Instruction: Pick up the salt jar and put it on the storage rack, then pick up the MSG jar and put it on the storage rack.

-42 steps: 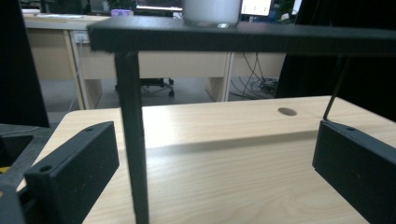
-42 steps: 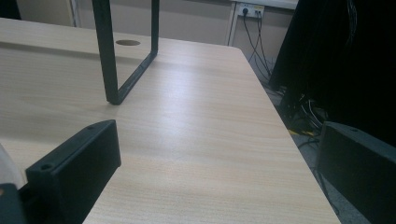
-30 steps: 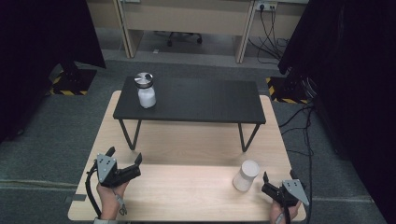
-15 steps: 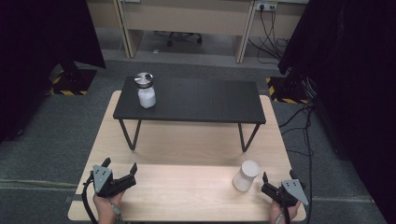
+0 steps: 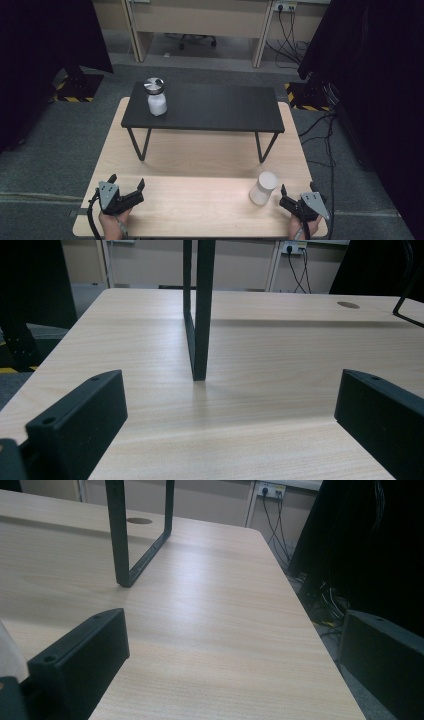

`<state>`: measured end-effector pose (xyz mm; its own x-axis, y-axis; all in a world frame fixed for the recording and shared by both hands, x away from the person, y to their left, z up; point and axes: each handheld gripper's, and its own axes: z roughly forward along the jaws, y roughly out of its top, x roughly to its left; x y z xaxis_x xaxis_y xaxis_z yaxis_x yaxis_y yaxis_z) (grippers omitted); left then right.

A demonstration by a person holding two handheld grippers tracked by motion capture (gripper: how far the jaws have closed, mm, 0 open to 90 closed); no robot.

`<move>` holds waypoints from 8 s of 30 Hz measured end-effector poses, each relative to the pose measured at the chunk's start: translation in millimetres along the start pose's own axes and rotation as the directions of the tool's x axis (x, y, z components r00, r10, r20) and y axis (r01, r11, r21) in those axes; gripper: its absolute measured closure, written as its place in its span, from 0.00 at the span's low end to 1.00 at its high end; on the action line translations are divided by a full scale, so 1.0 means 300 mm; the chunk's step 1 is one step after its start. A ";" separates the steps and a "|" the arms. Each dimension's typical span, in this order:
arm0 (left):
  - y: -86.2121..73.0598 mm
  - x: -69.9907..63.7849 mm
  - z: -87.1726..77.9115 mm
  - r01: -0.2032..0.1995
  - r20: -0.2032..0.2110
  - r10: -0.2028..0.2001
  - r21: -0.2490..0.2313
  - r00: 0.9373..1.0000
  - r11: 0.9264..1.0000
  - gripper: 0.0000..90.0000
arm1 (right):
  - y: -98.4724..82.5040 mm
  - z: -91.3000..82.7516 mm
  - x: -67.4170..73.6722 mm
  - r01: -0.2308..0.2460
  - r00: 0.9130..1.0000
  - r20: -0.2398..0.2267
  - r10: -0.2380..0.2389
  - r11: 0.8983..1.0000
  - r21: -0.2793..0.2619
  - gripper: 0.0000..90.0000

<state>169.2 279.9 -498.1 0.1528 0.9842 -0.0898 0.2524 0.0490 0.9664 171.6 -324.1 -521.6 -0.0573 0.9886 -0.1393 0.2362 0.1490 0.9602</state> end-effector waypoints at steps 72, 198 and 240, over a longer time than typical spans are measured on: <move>-0.042 0.020 0.001 0.020 -0.019 -0.020 0.015 1.000 1.000 0.00 | -0.024 -0.104 -0.008 -0.085 0.993 -0.088 0.080 0.995 -0.051 0.00; -0.036 0.024 0.008 -0.013 0.005 0.013 0.041 1.000 0.999 0.00 | 0.153 -0.024 -0.024 -0.166 0.887 -0.455 0.081 0.974 -0.151 0.37; -0.037 0.025 0.006 -0.012 0.012 0.011 0.042 1.000 0.999 0.00 | 0.458 0.010 -0.013 -0.131 0.877 -0.479 0.019 0.971 -0.201 0.37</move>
<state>169.2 286.3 -510.0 0.1666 0.9826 -0.0819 0.2904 0.0305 0.9564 207.2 -307.3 -390.0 -0.5107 0.8596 0.0123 0.0421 0.0107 0.9991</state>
